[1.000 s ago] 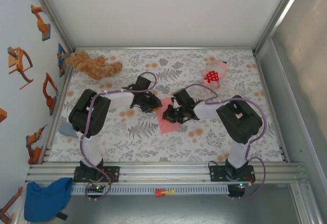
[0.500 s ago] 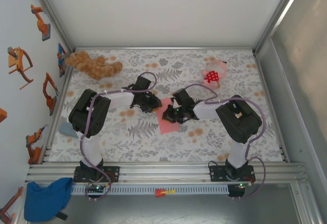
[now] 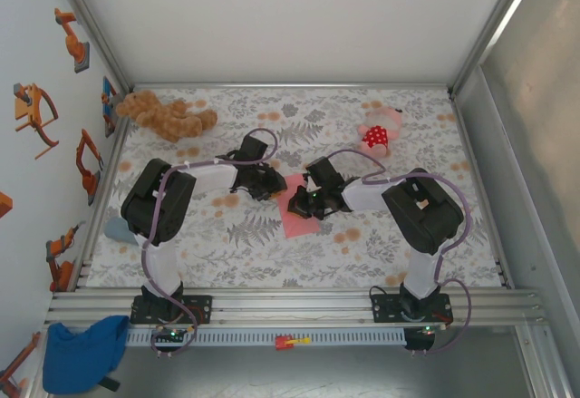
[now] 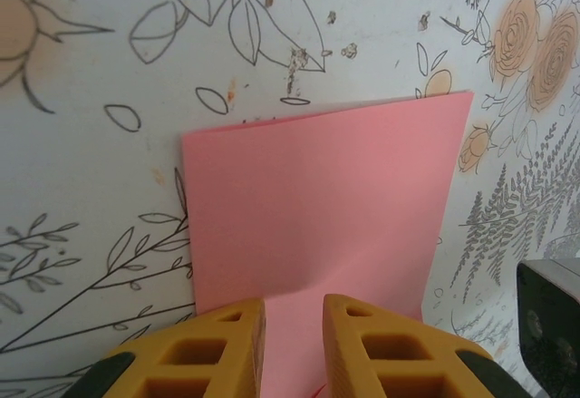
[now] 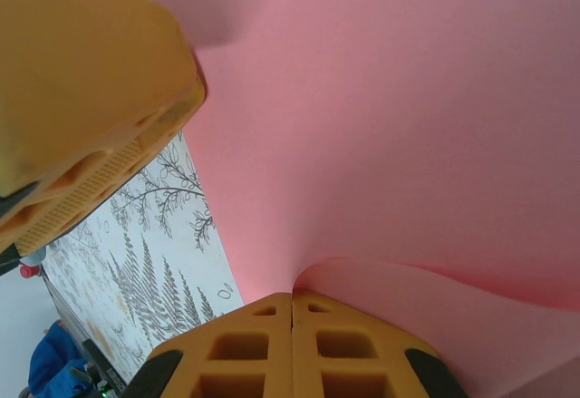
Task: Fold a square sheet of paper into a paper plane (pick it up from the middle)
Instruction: Fold the triangle a second time at the center of the table.
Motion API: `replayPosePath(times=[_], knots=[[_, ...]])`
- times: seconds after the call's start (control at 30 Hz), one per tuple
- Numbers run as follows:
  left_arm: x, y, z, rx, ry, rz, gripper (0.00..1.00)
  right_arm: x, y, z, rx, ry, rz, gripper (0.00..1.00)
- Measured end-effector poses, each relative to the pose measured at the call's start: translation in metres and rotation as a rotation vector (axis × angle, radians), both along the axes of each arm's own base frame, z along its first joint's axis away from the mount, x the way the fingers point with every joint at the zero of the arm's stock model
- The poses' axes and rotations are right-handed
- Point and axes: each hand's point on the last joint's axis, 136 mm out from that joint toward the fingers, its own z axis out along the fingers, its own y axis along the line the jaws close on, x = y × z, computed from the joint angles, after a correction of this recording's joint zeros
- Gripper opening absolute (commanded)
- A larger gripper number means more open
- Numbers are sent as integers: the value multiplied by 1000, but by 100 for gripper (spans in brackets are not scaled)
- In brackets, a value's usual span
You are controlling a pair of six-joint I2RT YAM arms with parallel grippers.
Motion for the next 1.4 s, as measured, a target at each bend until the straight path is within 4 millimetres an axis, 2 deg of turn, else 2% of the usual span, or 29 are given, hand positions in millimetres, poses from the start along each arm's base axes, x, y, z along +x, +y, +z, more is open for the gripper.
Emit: replayPosePath(times=[0.17, 0.37, 0.53, 0.8, 0.9, 1.1, 1.23, 1.4], knots=[[-3, 16, 7, 29, -14, 36, 26, 1, 2, 2, 2, 1, -4, 22], [-1, 43, 32, 35, -72, 123, 27, 2, 5, 4, 8, -1, -2, 27], [-7, 64, 35, 47, -85, 188, 28, 2, 7, 6, 17, -6, 5, 35], [-17, 66, 39, 4, -103, 215, 30, 2, 9, 9, 23, -23, 19, 39], [-21, 58, 40, -12, -109, 198, 27, 2, 8, 8, 17, -29, 22, 35], [-32, 33, 45, -57, -119, 146, 15, 1, 3, 2, -19, -41, 26, 13], [-40, 17, 36, -67, -102, 102, 8, 0, -2, -3, -49, -36, 23, 0], [-52, 3, 14, -43, -47, 51, 2, 1, -3, -3, -62, -40, 25, 0]])
